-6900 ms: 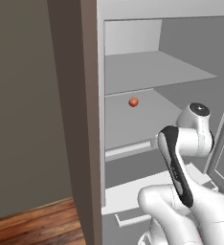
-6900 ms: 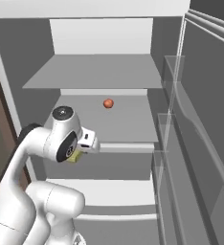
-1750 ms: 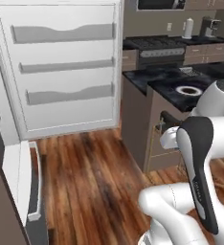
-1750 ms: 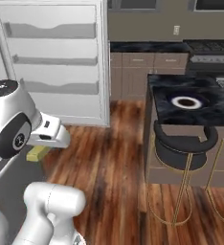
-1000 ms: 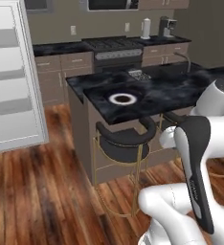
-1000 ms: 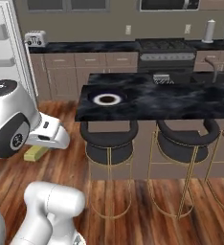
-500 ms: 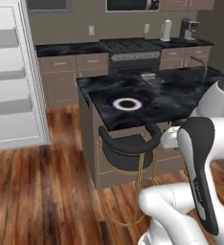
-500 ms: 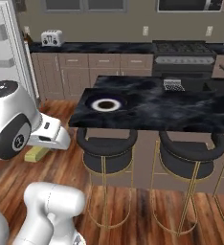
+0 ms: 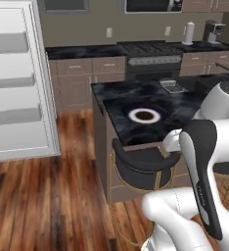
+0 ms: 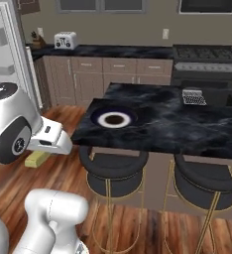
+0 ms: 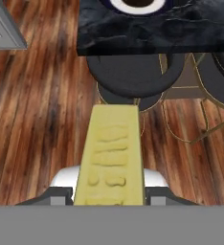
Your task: Retrieve the butter from the fridge and place it on a plate on the dining table. Then retrieve the butter knife by the fridge and place it near the plate.
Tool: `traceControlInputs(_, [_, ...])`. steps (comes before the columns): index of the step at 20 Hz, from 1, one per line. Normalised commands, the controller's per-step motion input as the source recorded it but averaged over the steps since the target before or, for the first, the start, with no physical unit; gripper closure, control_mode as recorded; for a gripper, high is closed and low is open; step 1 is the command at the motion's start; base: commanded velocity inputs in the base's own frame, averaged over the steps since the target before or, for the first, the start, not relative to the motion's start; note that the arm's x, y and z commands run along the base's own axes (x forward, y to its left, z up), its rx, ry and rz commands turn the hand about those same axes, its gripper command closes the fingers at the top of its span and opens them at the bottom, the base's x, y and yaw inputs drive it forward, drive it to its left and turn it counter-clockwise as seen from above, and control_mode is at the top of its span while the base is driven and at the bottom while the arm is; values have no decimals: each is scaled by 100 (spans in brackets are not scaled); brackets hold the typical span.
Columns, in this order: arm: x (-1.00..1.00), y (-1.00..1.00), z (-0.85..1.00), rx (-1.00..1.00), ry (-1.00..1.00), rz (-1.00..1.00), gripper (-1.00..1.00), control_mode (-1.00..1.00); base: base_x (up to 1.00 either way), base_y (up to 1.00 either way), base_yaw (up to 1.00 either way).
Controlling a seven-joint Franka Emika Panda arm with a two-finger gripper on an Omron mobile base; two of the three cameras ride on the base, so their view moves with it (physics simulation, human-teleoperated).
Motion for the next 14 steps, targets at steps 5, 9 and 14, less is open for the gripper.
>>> traceControlInputs(5, [0,0,0,0,0,0,100,100,69,-36,4])
traceControlInputs(9, [0,0,0,0,0,0,100,100,83,-58,0])
traceControlInputs(14, [0,0,0,0,0,0,100,100,74,-36,-4])
